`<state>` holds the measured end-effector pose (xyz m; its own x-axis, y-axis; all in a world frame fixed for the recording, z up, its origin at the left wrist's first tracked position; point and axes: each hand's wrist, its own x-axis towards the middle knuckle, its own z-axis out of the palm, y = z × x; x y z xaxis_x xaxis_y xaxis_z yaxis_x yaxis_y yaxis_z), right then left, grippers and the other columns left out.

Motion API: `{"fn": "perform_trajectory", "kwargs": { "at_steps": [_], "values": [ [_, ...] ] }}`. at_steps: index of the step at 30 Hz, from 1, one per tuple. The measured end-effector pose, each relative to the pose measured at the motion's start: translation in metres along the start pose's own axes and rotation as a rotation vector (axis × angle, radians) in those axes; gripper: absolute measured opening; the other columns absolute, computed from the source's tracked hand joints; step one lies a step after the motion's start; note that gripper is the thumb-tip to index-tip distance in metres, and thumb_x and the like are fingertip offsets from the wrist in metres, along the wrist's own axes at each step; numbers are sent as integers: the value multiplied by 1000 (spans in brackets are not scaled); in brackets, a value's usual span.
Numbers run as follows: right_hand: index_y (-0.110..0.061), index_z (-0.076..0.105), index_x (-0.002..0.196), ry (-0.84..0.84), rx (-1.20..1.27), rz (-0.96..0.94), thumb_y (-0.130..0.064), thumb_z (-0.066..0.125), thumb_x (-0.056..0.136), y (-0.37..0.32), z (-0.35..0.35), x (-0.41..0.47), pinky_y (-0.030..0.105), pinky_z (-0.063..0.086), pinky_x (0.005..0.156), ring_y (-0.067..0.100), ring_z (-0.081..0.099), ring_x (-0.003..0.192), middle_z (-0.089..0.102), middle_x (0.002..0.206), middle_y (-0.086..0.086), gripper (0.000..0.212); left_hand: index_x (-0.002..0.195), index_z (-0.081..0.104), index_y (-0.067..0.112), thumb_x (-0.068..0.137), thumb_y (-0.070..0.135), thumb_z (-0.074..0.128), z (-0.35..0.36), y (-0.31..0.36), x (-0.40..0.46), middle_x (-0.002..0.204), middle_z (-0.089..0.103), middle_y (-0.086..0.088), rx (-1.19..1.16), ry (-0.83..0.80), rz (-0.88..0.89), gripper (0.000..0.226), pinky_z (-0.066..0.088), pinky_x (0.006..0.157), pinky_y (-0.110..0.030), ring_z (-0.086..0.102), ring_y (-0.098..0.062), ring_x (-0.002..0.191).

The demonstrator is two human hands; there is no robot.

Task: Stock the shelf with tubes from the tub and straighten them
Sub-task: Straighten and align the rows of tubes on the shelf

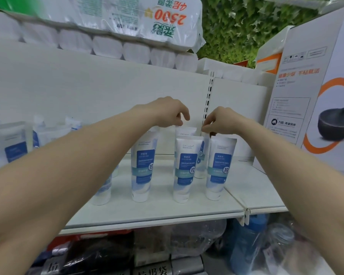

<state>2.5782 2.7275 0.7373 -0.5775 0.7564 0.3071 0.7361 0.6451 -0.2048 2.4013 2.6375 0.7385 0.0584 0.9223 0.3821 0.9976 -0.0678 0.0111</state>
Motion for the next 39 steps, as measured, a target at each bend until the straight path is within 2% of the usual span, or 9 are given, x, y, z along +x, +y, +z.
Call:
{"fn": "perform_trajectory", "kwargs": {
  "at_steps": [5, 10, 12, 16, 22, 26, 31, 35, 39],
  "values": [
    [-23, 68, 103, -28, -9, -14, -35, 69, 83, 1, 2, 6, 25, 48, 69, 6, 63, 77, 71, 79, -5, 23, 125, 59, 29, 91, 31, 62, 6, 3, 12, 117, 63, 4, 30, -72, -23, 34, 45, 93, -33, 56, -19, 105],
    [-22, 59, 123, -40, -4, -27, -20, 72, 82, 0, 0, 7, 29, 48, 83, 19, 59, 95, 61, 101, -2, 44, 117, 65, 25, 86, 34, 67, 14, 6, 17, 112, 65, 2, 62, -114, -48, 32, 49, 92, -36, 59, -19, 101],
    [-21, 63, 120, -61, 4, -24, -16, 70, 82, 0, -1, 8, 32, 51, 84, 21, 60, 97, 66, 104, 1, 39, 115, 67, 20, 87, 33, 67, 13, 7, 15, 109, 65, 0, 72, -100, -47, 31, 50, 89, -34, 59, -20, 100],
    [-20, 72, 104, -92, -9, -37, -9, 64, 83, -1, -2, 8, 33, 55, 82, 24, 64, 96, 69, 95, 3, 25, 108, 70, 14, 86, 30, 69, 9, 7, 12, 101, 66, -2, 90, -98, -43, 27, 49, 81, -31, 59, -20, 92],
    [-21, 72, 94, -89, -9, -65, -6, 63, 83, -1, -1, 7, 37, 57, 85, 24, 64, 97, 70, 94, 2, 21, 109, 69, 14, 86, 29, 70, 6, 5, 8, 97, 63, 1, 93, -110, -55, 27, 46, 76, -28, 58, -19, 91],
    [-24, 69, 89, -81, -48, -71, -7, 63, 82, -1, -1, 9, 36, 56, 86, 22, 65, 94, 70, 95, 2, 20, 112, 68, 14, 86, 29, 69, 5, 6, 7, 104, 66, -1, 90, -111, -56, 29, 48, 79, -28, 60, -20, 96],
    [-25, 69, 92, -93, -78, -70, -8, 64, 83, -3, 0, 9, 31, 55, 79, 20, 63, 91, 70, 97, 1, 20, 115, 66, 20, 88, 29, 67, 8, 6, 7, 109, 64, -1, 92, -118, -63, 29, 44, 78, -28, 58, -19, 97],
    [-25, 70, 101, -115, -91, -74, -10, 63, 85, -8, -4, 7, 28, 51, 79, 19, 61, 94, 67, 101, 0, 24, 116, 65, 23, 89, 27, 65, 3, 2, 1, 113, 64, 0, 66, -118, -72, 27, 49, 88, -32, 59, -19, 101],
    [-28, 69, 105, 15, -46, -134, -14, 60, 87, -25, -12, 9, 26, 50, 78, 17, 62, 93, 65, 101, -2, 25, 118, 66, 24, 92, 24, 62, -20, -12, -14, 116, 65, 1, 15, -27, -85, 26, 47, 94, -31, 59, -18, 105]
  ]
}}
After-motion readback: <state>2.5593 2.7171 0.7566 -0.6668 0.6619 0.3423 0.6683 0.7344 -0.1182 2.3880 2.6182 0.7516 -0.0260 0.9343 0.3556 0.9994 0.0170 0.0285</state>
